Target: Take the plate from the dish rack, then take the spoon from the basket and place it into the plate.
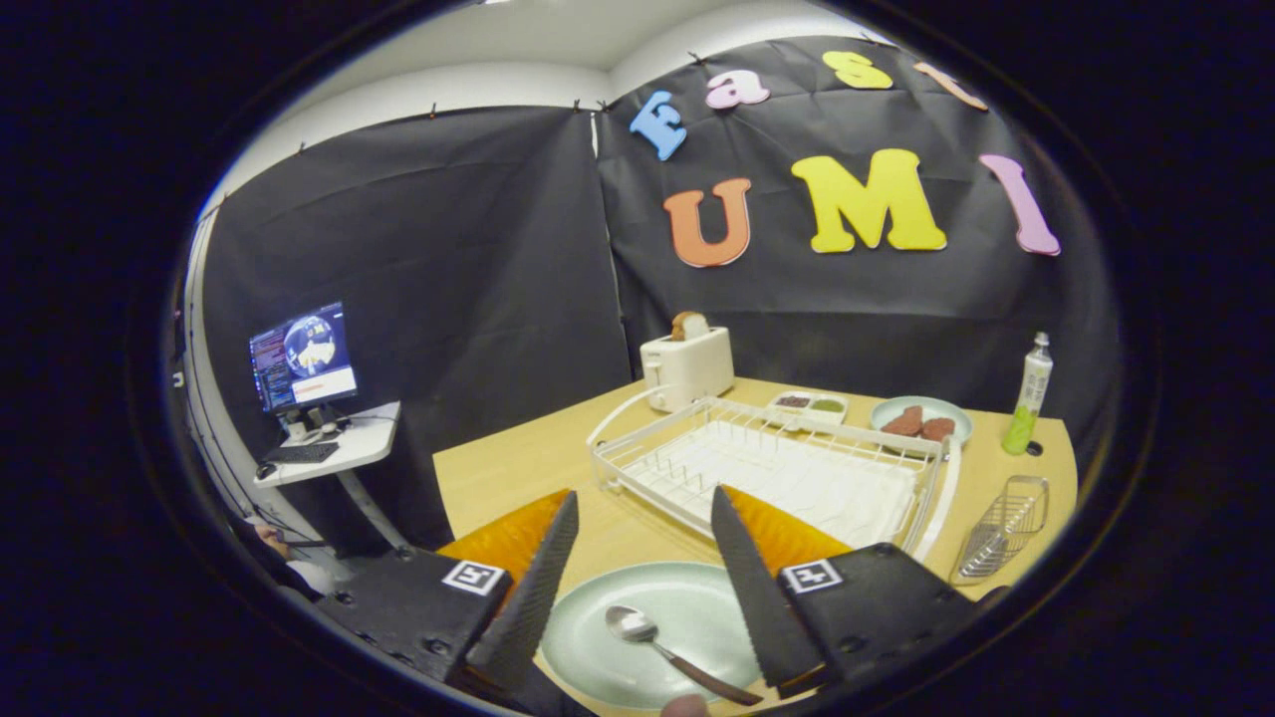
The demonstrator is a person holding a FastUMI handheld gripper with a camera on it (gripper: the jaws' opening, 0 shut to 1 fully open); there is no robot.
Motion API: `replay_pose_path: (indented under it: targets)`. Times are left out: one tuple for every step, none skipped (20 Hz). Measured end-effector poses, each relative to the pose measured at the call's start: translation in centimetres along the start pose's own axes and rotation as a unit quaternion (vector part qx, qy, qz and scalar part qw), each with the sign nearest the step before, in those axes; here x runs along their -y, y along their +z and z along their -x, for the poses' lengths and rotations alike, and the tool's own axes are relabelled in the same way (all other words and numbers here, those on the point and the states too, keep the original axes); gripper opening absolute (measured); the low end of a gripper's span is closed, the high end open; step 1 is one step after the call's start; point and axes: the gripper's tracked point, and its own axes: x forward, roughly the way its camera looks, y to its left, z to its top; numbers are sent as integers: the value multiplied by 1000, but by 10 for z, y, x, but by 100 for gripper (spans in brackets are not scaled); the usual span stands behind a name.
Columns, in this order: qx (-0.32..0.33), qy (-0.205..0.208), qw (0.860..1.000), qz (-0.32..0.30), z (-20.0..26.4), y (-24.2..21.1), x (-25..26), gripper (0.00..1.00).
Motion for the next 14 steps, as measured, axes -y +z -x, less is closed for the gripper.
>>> replay_pose_path:
  targets:
    - [11, -15, 1000, 1, 6, 6, 5, 82]
    - [21, -31, 999, 5, 9, 10, 11, 91]
    - [31, -51, 998, 11, 14, 15, 17, 100]
    - [41, -71, 997, 14, 18, 18, 24, 100]
    - [49, -100, 994, 19, 25, 21, 32, 100]
    - [65, -132, 989, 22, 35, 27, 42, 100]
    - [85, -161, 983, 23, 45, 35, 47, 100]
    - [102, -188, 977, 24, 56, 39, 50, 100]
    - [118, -217, 969, 22, 66, 45, 53, 100]
    - [135, -242, 961, 18, 79, 48, 55, 100]
    - [147, -261, 954, 16, 89, 53, 53, 100]
    - [159, -285, 945, 13, 99, 56, 56, 100]
    - [165, -304, 938, 12, 109, 58, 55, 100]
    - [175, -316, 932, 10, 114, 61, 52, 100]
